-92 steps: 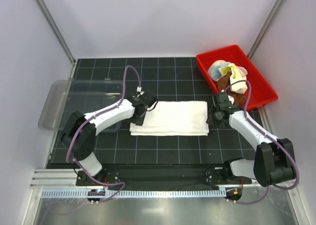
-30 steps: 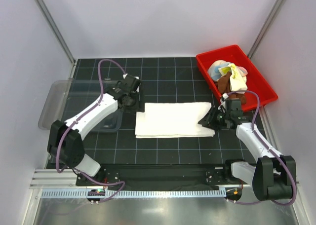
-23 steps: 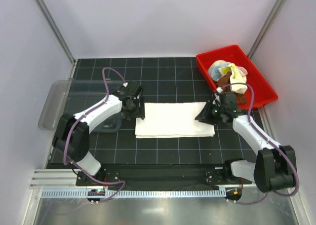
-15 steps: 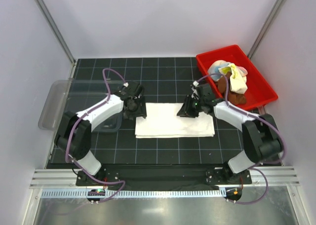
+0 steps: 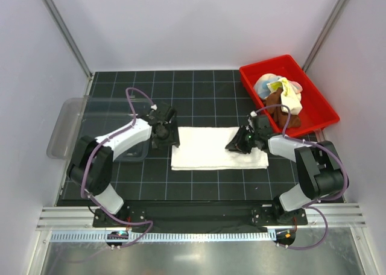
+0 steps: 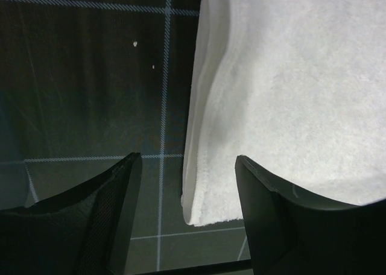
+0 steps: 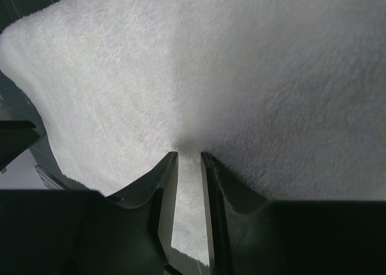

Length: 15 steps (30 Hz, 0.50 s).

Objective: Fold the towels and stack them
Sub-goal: Neatly place the folded towel into the bin

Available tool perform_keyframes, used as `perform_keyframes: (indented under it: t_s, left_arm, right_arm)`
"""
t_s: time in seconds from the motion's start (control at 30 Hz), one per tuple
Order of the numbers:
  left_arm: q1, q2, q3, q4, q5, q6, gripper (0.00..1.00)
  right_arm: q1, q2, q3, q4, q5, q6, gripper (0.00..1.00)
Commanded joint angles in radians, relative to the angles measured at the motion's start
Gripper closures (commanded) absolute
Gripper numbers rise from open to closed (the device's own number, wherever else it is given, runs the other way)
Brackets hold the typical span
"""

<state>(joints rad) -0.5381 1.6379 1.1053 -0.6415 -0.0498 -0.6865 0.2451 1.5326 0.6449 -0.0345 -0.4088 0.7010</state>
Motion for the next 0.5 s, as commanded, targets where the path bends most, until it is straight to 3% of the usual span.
perform_keyframes:
  t_s: [0.0, 0.17, 0.47]
  left_arm:
    - [-0.011, 0.016, -0.024, 0.057, 0.001, -0.038, 0.33]
    - [-0.022, 0.045, -0.051, 0.166, 0.047, -0.053, 0.33]
    - [-0.055, 0.118, -0.062, 0.143, 0.024, -0.133, 0.42]
  right_arm:
    - [-0.009, -0.026, -0.018, -0.033, 0.08, -0.017, 0.69]
    - [-0.018, -0.038, -0.022, -0.035, 0.077, -0.015, 0.69]
    - [-0.018, -0.051, -0.036, -0.031, 0.079, -0.023, 0.69]
